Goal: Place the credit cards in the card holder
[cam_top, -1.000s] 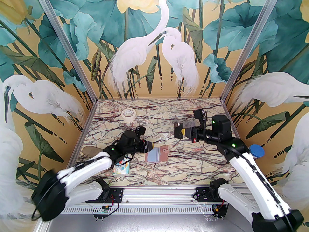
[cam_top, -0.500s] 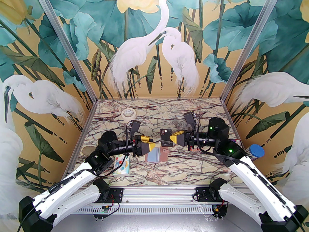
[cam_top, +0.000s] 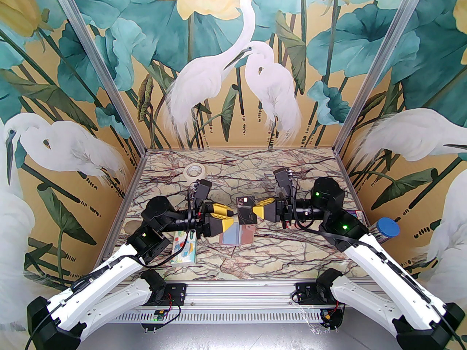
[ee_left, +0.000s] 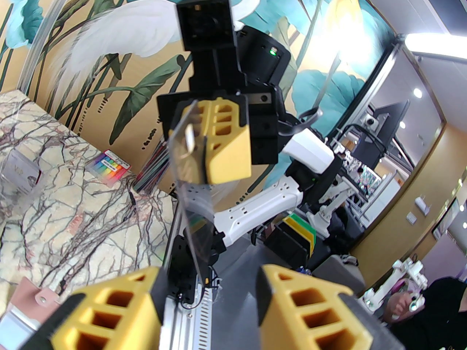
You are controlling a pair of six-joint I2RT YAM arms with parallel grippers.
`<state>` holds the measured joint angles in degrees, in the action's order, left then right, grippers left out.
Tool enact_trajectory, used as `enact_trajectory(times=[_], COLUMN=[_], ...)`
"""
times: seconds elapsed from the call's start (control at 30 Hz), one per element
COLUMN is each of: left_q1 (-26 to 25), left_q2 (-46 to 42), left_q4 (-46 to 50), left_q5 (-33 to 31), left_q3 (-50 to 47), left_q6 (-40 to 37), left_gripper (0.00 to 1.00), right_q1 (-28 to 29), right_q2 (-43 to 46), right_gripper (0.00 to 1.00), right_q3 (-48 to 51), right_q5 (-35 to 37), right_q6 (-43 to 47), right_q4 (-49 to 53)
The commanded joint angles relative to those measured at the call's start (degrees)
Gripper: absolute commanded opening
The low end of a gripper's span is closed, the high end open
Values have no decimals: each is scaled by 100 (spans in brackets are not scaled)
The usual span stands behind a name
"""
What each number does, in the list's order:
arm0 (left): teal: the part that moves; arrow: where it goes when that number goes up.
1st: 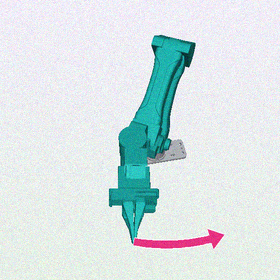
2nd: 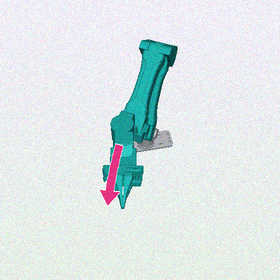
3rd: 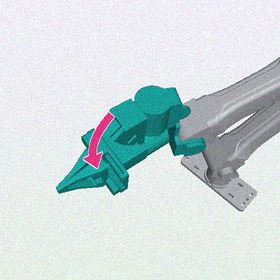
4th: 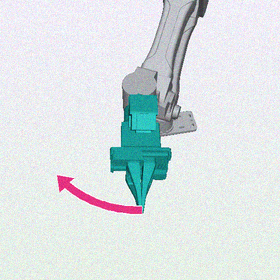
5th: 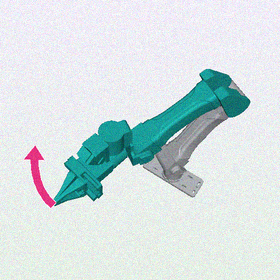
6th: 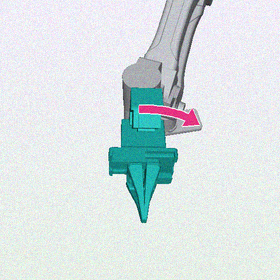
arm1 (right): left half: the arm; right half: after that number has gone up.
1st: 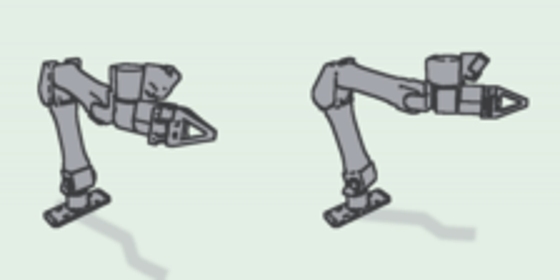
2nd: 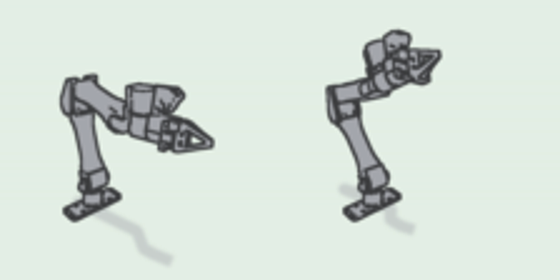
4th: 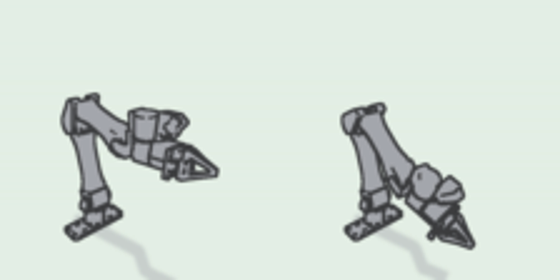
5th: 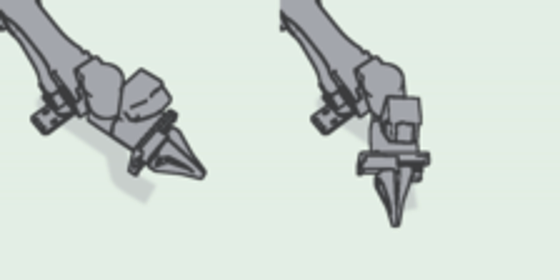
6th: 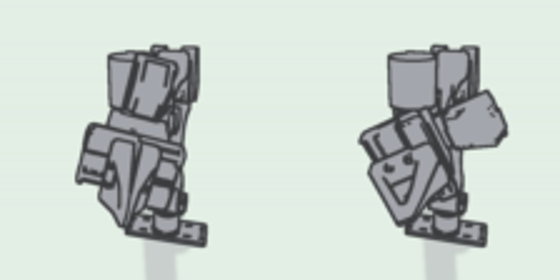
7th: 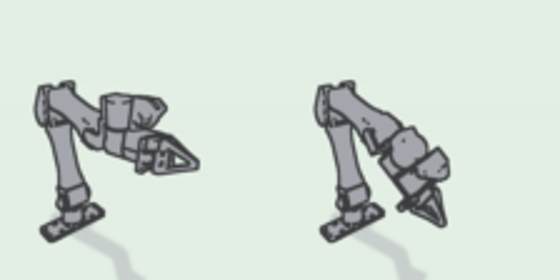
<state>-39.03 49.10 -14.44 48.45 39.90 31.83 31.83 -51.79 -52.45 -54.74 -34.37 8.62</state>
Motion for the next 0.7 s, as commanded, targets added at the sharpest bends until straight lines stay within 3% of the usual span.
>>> enact_trajectory(times=[0.0,0.27,0.67], left_q1=[-19,-18,-17], left_q2=[65,205,223], left_q4=[-117,-182,-150], left_q5=[206,258,125], left_q3=[189,264,263], left_q6=[-59,4,54], left_gripper=[40,30,6], right_q1=[50,156,297], right_q2=[-63,-244,-342], right_gripper=[0,0,0], right_q3=[-93,-104,-14], right_q5=[-127,-182,-204], right_q6=[-164,-190,-206], right_q4=[-218,-360,-440])
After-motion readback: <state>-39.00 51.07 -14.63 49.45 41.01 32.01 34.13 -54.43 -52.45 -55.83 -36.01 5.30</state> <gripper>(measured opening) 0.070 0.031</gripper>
